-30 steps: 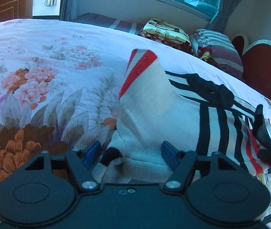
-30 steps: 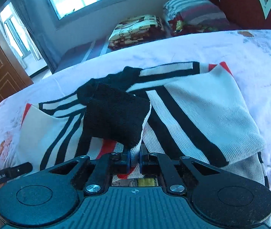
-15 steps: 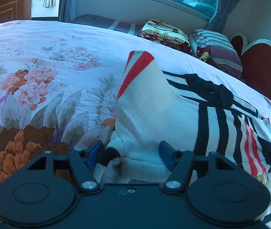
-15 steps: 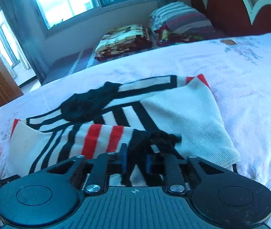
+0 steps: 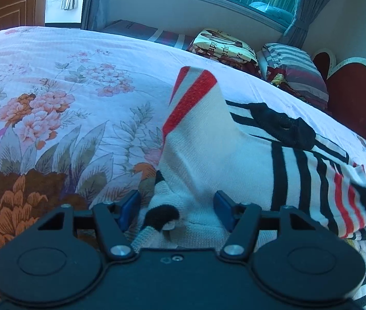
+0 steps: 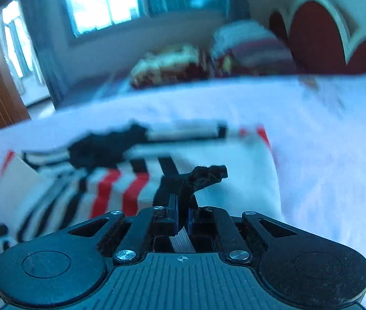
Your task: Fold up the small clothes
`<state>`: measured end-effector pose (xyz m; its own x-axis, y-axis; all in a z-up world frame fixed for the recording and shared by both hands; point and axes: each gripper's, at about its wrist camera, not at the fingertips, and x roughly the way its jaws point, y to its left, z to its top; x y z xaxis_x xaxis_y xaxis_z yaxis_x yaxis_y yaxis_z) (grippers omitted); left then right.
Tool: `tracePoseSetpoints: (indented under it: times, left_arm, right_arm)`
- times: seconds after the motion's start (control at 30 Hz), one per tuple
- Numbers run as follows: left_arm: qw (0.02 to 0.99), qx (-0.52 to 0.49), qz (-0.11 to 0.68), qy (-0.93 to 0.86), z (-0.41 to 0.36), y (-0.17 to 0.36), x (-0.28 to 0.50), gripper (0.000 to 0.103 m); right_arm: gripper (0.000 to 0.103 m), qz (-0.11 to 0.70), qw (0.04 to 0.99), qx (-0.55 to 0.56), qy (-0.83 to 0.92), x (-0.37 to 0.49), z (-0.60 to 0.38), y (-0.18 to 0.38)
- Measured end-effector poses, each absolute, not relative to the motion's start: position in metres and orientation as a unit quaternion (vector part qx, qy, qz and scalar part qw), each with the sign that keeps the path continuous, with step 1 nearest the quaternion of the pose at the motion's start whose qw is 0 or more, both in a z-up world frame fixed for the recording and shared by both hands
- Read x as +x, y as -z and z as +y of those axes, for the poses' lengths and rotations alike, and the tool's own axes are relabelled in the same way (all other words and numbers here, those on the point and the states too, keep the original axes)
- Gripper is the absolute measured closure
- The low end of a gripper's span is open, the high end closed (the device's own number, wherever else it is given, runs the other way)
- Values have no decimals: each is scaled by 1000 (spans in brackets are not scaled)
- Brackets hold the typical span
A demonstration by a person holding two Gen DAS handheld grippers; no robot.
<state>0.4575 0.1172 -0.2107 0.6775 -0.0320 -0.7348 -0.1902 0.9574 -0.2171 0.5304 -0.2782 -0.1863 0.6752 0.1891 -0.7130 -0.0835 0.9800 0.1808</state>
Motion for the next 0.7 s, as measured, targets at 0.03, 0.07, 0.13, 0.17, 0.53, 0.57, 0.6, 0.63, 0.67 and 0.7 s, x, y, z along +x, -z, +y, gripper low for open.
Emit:
tracePoseSetpoints:
  times: [0.03,0.07,0.13,0.17,0.53,0.57,0.6,0.63,0.67,0.7]
  left_arm:
    - [906,-136,399,-43,116,211,458,41]
    - [905,-134,401,-42,116,211,459,40]
    - [902,-139,406,-40,117,208,460,40]
    - [901,-143,408,-39,119,205,461,41]
    - [898,-164,404,-57,134,193,506,37]
    - [896,-167,407,-58,136,196,512,38]
    - [895,-169,409,-57,137,198,518,40]
    - [894,-169,410,-57,136,201,523,40]
    - [895,-167,410,-58,136,202,528,41]
    - [896,-163,409,-57,135,203,532,44]
  right_arm:
    - [97,399,912,61,-70,528,-278,191]
    - [97,396,914,61,-65,527,-279,192]
    - [97,395,914,66,-63,528,-280,186]
    - [94,392,915,69,-62,527,-283,181]
    - [50,349,933,37,-78,529,-268,153]
    - [50,352,932,33,-83,531,-263,155]
    - [50,354,931,29,-86,534,-258,157]
    - [50,355,930,26,-89,536,-254,159]
    - [50,358,929,24,-92,540,-250,161]
    - [50,358,929,21,-94,543,-246,163]
